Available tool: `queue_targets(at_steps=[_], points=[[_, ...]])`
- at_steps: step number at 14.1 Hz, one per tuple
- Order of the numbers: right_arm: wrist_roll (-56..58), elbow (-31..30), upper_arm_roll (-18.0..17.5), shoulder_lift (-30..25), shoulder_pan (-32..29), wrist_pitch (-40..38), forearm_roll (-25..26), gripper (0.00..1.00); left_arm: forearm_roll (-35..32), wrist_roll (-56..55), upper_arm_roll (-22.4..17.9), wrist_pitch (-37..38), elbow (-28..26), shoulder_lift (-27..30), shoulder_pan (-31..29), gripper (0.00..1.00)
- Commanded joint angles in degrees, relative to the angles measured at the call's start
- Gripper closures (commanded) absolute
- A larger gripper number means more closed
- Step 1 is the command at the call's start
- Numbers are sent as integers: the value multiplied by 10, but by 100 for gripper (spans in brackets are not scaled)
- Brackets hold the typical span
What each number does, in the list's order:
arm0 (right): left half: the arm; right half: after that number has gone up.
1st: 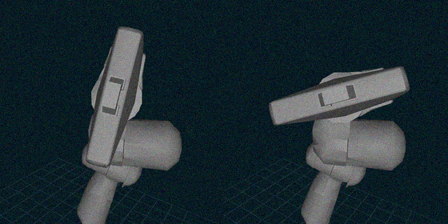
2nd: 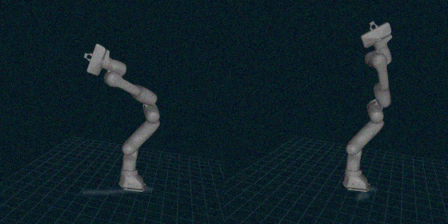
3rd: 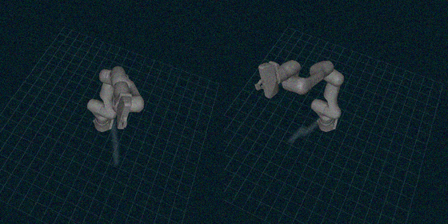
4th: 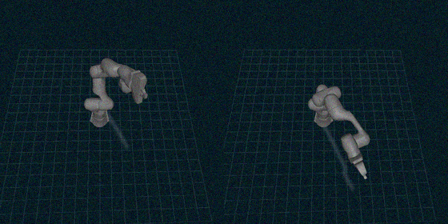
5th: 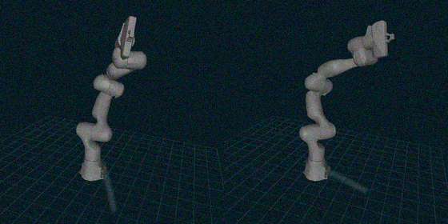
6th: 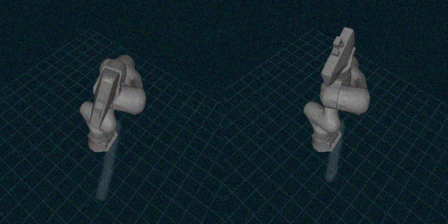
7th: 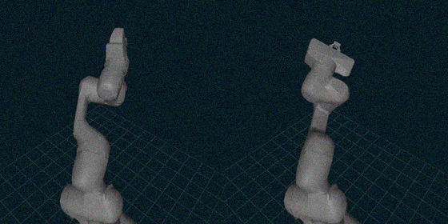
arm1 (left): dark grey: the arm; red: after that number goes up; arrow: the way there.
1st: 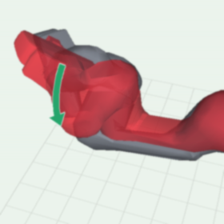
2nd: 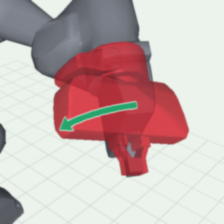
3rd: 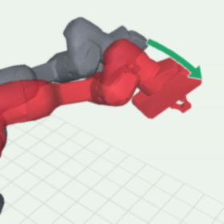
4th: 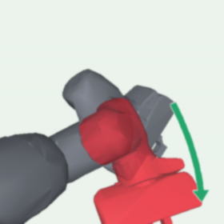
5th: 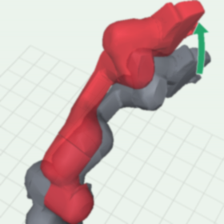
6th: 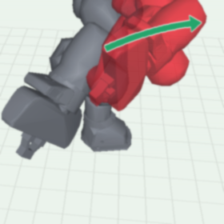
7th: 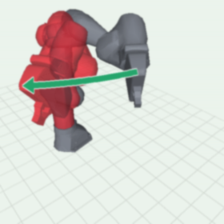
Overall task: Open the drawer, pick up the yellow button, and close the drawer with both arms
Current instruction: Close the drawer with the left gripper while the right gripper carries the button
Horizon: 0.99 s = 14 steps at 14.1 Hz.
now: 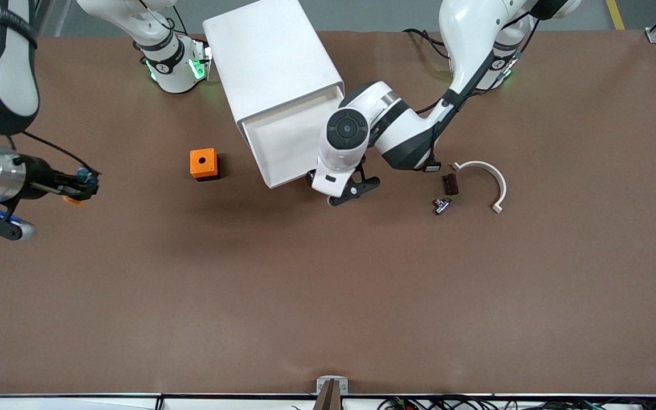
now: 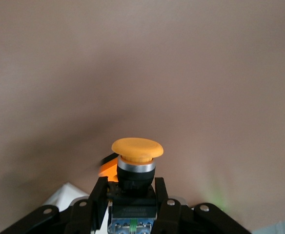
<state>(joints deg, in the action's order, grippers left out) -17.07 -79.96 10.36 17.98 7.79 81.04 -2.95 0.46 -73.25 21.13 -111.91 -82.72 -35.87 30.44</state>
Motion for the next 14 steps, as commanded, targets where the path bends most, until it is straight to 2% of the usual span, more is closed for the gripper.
queue_targets(at_steps=[1,3,7,11,14], points=[[90,-48,-13,-10,-26,55,40,93,4,-38,13,-3,-2,7,19,0],[164,-90,-13,-9,-54,120,51,93,4,-63,24,-21,-4,7,27,0],[294,-185,-13,-5,-117,305,77,93,4,-122,27,-44,-5,5,68,0],[361,-193,-14,55,-169,393,78,92,6,-135,43,-44,-5,5,79,0],[384,-193,-14,100,-182,443,77,92,6,-139,48,-45,-6,3,90,0]])
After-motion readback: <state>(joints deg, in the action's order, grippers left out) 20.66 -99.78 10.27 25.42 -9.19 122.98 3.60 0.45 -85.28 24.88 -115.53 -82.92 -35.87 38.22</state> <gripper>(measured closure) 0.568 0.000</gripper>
